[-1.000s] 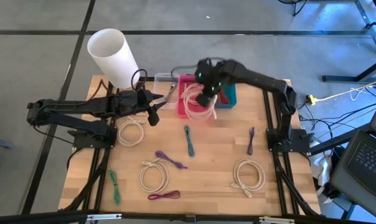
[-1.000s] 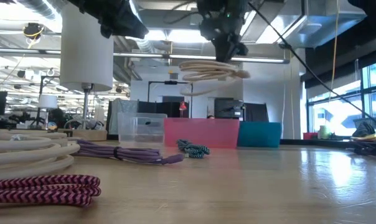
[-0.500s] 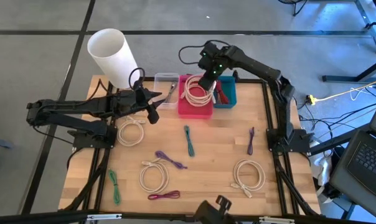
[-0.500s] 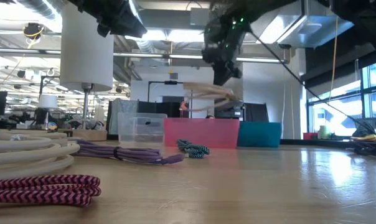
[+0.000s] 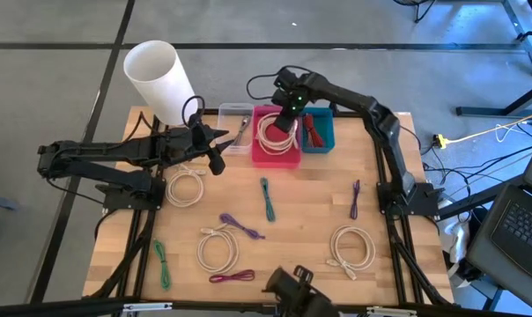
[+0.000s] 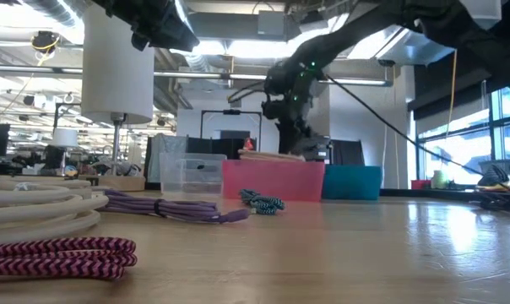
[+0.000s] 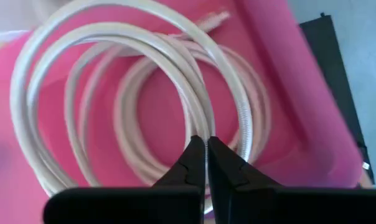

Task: Pick & Place USB Port
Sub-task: Put the brown HDMI cable into the red bin

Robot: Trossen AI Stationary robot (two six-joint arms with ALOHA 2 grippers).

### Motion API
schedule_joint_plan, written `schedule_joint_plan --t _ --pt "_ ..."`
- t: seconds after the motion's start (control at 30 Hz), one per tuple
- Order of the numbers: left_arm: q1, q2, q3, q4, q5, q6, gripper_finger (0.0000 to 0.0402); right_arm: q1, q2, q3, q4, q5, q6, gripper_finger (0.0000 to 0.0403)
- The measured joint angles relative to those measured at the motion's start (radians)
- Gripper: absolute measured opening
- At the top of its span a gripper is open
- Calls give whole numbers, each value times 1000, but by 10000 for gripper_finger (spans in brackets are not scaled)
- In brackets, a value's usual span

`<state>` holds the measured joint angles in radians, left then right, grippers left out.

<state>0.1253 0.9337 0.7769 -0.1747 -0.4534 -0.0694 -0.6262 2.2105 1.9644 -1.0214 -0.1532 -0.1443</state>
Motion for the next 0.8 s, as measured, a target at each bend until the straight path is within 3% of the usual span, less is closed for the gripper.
schedule_joint_plan --t 0.63,0.8 --pt "0 0 -1 0 3 -52 143 -63 102 0 63 14 -53 0" --pt "0 0 -1 0 42 -77 143 -64 102 0 80 27 -45 25"
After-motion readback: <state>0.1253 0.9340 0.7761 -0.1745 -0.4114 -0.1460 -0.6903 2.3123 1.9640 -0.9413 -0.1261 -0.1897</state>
